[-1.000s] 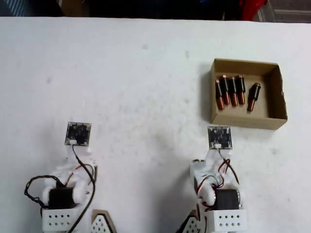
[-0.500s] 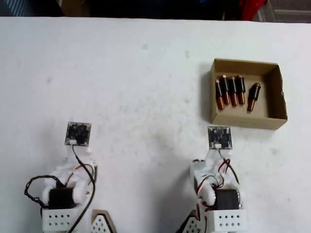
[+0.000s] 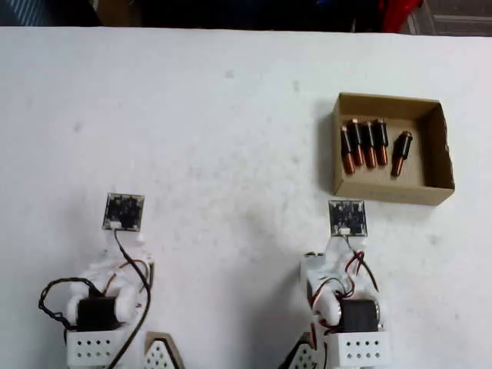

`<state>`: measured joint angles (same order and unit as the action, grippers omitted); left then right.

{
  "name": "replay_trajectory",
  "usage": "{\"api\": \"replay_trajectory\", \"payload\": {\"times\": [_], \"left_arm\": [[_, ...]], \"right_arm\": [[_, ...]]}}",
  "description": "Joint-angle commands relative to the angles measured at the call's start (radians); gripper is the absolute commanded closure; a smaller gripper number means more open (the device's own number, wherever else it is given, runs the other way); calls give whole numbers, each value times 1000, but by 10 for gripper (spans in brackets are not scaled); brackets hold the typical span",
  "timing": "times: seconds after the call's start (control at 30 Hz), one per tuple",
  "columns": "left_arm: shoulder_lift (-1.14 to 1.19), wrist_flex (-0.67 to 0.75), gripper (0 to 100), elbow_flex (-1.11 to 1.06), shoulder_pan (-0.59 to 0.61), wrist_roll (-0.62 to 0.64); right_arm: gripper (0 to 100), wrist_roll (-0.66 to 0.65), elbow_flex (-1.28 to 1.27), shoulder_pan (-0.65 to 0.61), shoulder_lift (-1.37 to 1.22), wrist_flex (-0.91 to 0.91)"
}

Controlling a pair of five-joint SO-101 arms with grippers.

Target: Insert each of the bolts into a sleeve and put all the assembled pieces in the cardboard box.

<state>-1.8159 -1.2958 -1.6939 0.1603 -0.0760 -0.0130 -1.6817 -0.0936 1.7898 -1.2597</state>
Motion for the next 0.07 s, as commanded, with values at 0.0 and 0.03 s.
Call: {"api": "replay_trajectory", "payload": {"times": [0.0,0.03], "left_arm": [[-7,9,976,2,-10,-11],[-7,9,976,2,-10,-11]], "right_arm": [[974,5,-9,-5,8,-5],[974,5,-9,-5,8,-5]]}}
